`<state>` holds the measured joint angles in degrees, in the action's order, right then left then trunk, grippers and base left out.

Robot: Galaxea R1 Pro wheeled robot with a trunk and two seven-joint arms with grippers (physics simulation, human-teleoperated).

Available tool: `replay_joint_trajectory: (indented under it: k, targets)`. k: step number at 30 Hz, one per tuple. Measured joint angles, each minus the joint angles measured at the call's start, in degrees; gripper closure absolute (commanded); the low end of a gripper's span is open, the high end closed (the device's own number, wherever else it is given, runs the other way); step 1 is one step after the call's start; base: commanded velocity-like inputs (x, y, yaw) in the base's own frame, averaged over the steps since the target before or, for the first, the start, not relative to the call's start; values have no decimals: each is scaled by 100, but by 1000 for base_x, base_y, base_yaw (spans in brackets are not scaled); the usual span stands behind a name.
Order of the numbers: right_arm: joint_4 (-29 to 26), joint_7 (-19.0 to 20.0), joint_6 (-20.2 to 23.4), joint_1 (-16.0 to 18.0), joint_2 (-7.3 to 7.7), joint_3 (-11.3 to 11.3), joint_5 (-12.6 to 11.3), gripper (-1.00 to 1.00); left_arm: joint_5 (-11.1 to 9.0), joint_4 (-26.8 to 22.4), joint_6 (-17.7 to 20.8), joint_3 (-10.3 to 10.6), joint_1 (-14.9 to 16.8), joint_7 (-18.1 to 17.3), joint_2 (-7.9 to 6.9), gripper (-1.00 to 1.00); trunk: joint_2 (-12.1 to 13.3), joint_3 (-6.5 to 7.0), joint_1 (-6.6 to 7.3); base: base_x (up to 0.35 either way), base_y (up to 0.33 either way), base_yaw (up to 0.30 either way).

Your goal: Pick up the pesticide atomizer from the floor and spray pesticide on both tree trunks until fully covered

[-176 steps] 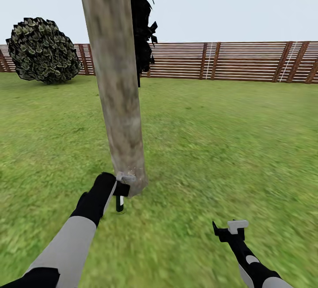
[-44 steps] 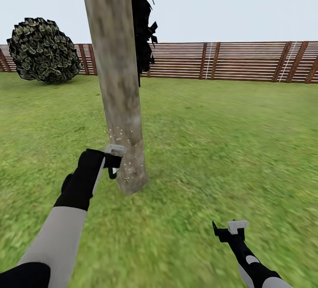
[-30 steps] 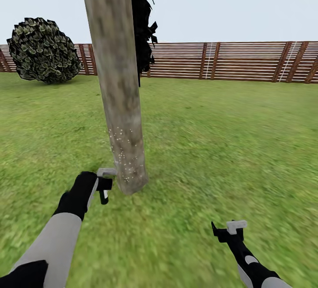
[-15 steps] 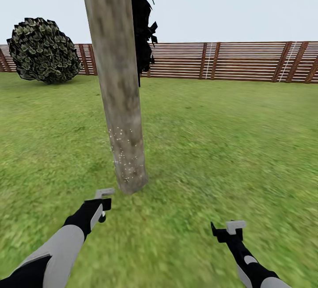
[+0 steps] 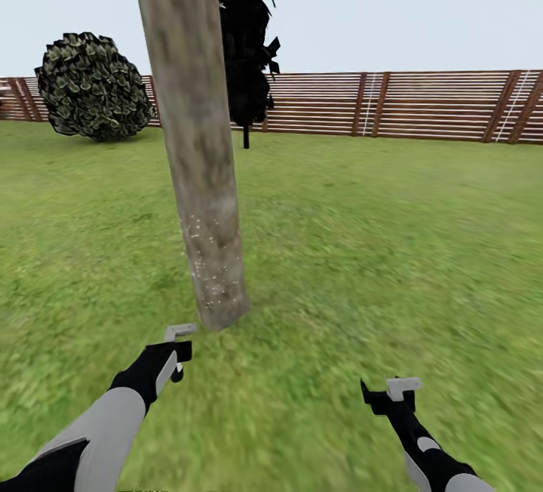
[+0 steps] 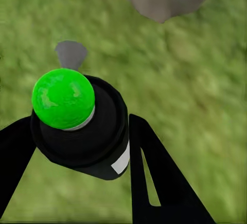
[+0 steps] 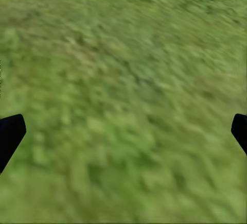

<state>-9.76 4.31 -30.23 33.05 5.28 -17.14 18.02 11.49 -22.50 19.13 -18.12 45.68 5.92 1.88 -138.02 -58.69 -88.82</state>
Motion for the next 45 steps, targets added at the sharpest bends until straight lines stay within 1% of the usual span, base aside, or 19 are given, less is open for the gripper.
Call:
replay_joint_trajectory:
  k: [6, 13, 19, 26, 35, 45]
  targets:
    - [0, 1, 0, 0, 2, 0, 0, -100, 0, 6, 2, 9, -24, -1, 12, 100, 0, 0, 0, 126, -270, 246]
    - [0, 2, 0, 0, 17, 0, 0, -100, 1, 10, 3, 17, -25, -1, 14, 100, 0, 0, 0, 130, -271, 31]
    - [0, 0, 0, 0, 11, 0, 0, -100, 0, 7, 10, 18, -25, 1, 47, 100, 0, 0, 0, 130, -271, 20]
    - [0, 0, 0, 0, 10, 0, 0, -100, 9, -14, 12, 18, -25, 7, 42, 100, 0, 0, 0, 128, -271, 195]
    - [0, 0, 0, 0, 0, 0, 0, -100, 8, -2, -5, 19, -25, 14, 61, 100, 0, 0, 0, 18, -271, 269]
    - [0, 23, 0, 0, -2, 7, 10, -100, 11, 9, 6, 22, -25, 75, 69, 100, 0, 0, 0, 0, -271, 33]
